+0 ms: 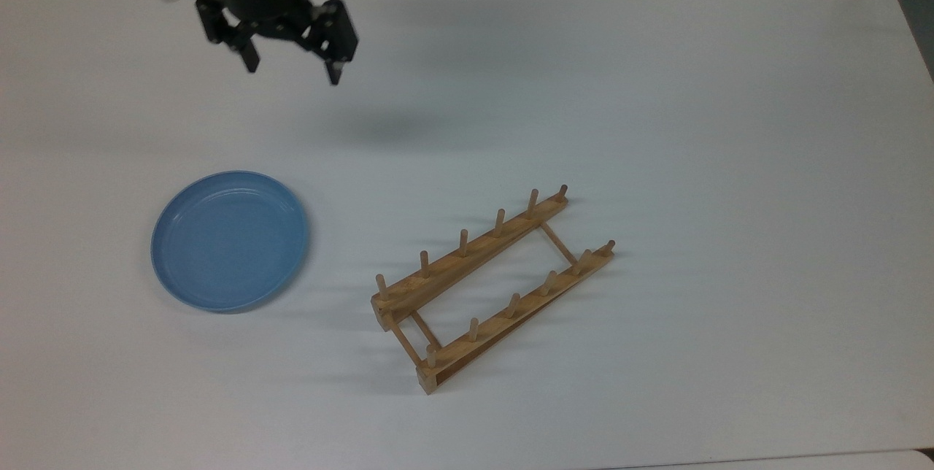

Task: Place plate in plate rack
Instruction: 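Move the gripper over the blue plate rim and lower onto it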

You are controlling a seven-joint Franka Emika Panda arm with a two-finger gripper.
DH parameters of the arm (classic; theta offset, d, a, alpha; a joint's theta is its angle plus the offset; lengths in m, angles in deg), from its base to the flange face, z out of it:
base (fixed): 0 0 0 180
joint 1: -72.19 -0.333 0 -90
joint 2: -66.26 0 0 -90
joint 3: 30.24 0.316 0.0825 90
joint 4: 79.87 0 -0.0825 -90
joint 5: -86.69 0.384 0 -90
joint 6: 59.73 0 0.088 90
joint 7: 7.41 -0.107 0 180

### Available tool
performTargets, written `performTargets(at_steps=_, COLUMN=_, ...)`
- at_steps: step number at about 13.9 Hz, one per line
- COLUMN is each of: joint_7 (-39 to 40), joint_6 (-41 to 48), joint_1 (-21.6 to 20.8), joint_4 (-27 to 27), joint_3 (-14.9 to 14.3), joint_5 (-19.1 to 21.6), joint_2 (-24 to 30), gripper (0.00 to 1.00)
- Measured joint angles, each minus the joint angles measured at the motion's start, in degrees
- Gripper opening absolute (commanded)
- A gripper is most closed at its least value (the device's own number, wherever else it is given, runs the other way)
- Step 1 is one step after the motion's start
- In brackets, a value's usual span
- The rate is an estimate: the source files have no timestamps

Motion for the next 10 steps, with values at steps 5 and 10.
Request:
performTargets(at_steps=5, joint_7=2.4, joint_6=-15.6, joint_1=7.2, joint_4=1.8, joint_3=-0.2, joint_5=0.4, joint_2=-11.9, gripper=0.97)
performTargets(at_steps=10, joint_7=9.8, joint_6=-22.5, joint_1=11.5, joint_4=2.3, joint_3=-1.8, joint_5=0.4, joint_2=-19.3, gripper=0.95)
